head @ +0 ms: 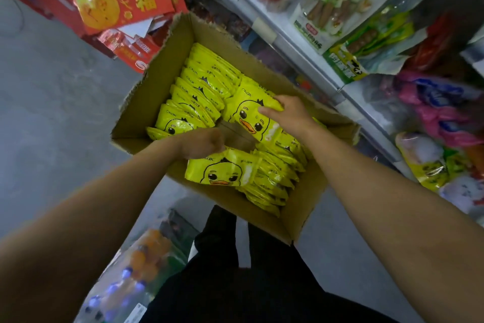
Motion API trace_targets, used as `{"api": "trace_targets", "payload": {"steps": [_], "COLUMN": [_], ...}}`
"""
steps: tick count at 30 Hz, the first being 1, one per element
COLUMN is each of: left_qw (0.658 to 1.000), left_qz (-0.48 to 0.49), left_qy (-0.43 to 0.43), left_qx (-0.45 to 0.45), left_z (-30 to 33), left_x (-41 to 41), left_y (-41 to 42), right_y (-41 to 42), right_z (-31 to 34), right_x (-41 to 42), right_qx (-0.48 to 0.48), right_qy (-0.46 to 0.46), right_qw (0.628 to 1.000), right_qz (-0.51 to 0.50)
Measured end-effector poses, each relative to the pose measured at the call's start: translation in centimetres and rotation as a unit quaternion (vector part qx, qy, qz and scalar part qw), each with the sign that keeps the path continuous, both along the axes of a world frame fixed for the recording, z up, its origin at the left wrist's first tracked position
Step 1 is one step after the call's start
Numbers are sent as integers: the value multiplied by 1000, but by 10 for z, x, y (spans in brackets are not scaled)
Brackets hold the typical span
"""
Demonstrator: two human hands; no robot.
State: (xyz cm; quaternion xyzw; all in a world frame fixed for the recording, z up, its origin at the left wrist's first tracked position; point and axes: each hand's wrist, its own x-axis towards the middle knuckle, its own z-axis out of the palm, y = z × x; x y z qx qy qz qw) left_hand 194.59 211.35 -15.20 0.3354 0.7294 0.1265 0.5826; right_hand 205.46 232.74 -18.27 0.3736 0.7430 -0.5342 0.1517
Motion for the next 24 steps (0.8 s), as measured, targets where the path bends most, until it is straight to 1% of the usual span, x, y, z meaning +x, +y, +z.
{"api": "trace_targets", "payload": {"steps": [2, 4, 8, 11, 13, 16, 18, 21, 24], "left_qw": [999, 998, 997, 994, 993, 993, 994, 993, 989], "left_qz": [37, 57, 77, 101, 87, 54, 21, -16, -50], "left_qy": [-12, -4, -2, -49, -72, -107, -111, -110, -97], "left_qx": [10, 7, 1, -3, -13, -4, -1, 43, 95], "left_z": [28, 44, 75, 103, 122, 157, 176, 206, 230], "left_x": [1, 3, 14, 33, 48, 77, 101, 150, 207], "left_y": [10, 16, 33, 44, 53, 72, 88, 116, 144], "right_y": [0, 0, 7, 17, 26, 41, 51, 63, 75], "right_z": [23, 47, 98, 131, 151, 182, 205, 240, 271], "right_x": [9, 17, 39, 64, 85, 125, 158, 217, 287], "right_qx": [-27, -48, -47, -35, -32, -32, -33, -41, -31], "right_qy": [8, 14, 52, 82, 103, 134, 167, 218, 247], "right_qw": [998, 995, 990, 983, 976, 964, 952, 931, 915], "right_qz": [-48, -87, -124, -159, -188, -228, -254, -289, -318]}}
